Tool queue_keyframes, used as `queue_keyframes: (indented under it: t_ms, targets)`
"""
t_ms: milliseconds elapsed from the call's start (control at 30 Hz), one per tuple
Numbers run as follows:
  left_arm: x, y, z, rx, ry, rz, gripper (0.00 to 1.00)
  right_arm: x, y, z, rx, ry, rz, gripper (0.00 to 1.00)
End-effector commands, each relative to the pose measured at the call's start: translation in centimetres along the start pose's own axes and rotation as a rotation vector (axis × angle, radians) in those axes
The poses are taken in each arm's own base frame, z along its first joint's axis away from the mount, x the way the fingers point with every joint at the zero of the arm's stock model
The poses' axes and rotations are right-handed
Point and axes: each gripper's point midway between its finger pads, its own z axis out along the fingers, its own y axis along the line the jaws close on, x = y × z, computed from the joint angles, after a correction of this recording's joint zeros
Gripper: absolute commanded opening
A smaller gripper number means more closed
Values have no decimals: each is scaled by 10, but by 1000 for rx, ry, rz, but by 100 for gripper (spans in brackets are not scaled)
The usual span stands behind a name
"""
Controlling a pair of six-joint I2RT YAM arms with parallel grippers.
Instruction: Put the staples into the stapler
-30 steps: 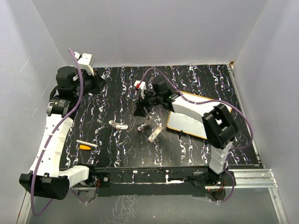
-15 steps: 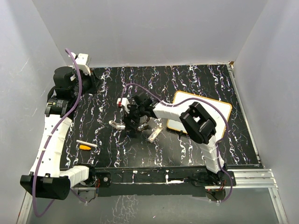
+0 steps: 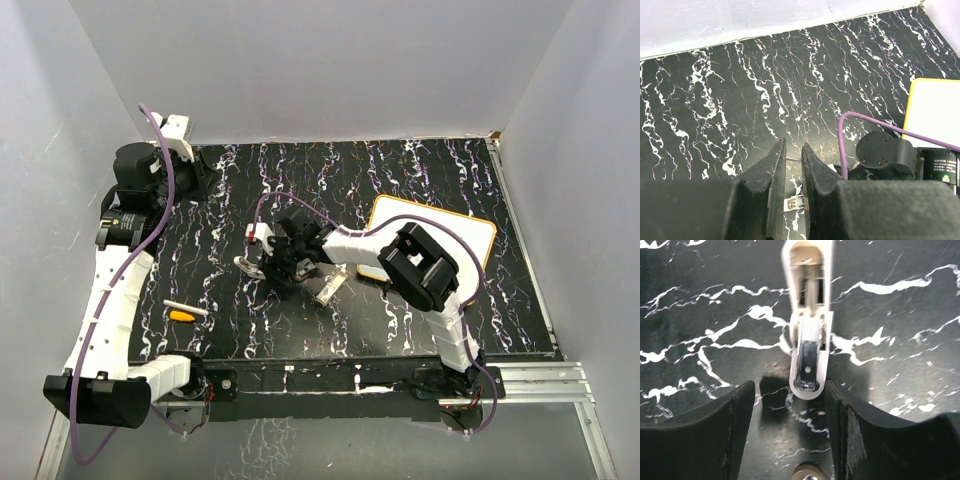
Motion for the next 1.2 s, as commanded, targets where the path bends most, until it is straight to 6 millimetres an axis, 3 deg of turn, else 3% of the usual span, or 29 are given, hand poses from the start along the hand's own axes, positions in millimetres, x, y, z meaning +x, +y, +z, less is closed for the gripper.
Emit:
queue_keyframes:
  t_ms: [0,267,700,900,1000,1167]
  targets:
    - [-6,-2,-6,15,-34,8,0,-15,27,-9,-58,-50,-14,57]
    - [15,7,-1,-20,17,11,0,-21,67,-1,-164,-95,-37,54]
    - [70,14,-8,-49,165,13,0,-45,34,26,-41,-149,-4,54]
    - [77,14,-14,-55,171,18,0,-47,23,30,-18,-146,-25,54]
    - [78,12,-16,-49,183,24,0,-49,22,21,-21,-147,-37,54]
    - [101,-1,-17,77,274,97,0,-56,34,-17,-63,-181,-83,54]
